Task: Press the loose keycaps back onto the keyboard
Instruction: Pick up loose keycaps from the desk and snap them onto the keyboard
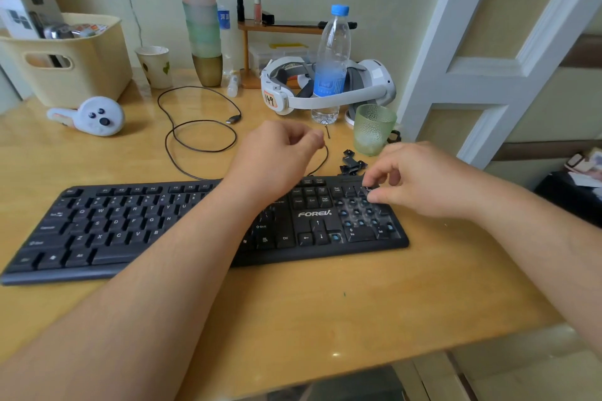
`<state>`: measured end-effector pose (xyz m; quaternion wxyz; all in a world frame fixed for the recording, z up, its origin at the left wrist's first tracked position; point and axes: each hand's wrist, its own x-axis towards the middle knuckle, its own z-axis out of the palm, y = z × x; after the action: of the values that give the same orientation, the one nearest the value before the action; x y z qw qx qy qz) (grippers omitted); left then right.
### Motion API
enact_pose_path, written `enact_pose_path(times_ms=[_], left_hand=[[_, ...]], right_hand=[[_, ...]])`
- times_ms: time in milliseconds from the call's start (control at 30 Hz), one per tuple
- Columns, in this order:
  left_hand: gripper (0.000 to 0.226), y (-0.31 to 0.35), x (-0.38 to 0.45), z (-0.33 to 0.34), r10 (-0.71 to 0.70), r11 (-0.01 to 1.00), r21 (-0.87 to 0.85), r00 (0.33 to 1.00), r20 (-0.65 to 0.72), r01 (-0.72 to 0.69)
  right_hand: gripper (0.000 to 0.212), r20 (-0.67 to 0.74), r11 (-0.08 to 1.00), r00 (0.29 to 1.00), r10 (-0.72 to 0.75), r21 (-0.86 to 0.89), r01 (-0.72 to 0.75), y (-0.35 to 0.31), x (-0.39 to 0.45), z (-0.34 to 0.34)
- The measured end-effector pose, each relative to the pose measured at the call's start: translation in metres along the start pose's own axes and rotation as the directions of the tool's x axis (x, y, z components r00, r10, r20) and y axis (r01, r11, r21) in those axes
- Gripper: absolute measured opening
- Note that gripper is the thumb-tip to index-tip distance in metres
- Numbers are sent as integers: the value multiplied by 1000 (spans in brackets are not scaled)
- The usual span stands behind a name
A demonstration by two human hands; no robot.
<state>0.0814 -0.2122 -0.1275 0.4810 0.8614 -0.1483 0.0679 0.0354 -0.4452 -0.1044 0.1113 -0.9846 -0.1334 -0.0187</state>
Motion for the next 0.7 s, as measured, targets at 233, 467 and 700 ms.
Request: enact_pose_path(times_ms=[233,467,700], left_hand=[[36,-4,2,4,-31,999,-15,999,-36,30],[40,0,-1,8,23,996,85,999,-36,-20],[36,-3,0,10,17,987,160,1000,24,-20]], right_hand=[[12,24,982,988,152,107,-154,-2,5,10],[13,43,990,989,143,7,-143,-7,7,8],[16,50,990,990,132,-48,-130,-8,7,5]])
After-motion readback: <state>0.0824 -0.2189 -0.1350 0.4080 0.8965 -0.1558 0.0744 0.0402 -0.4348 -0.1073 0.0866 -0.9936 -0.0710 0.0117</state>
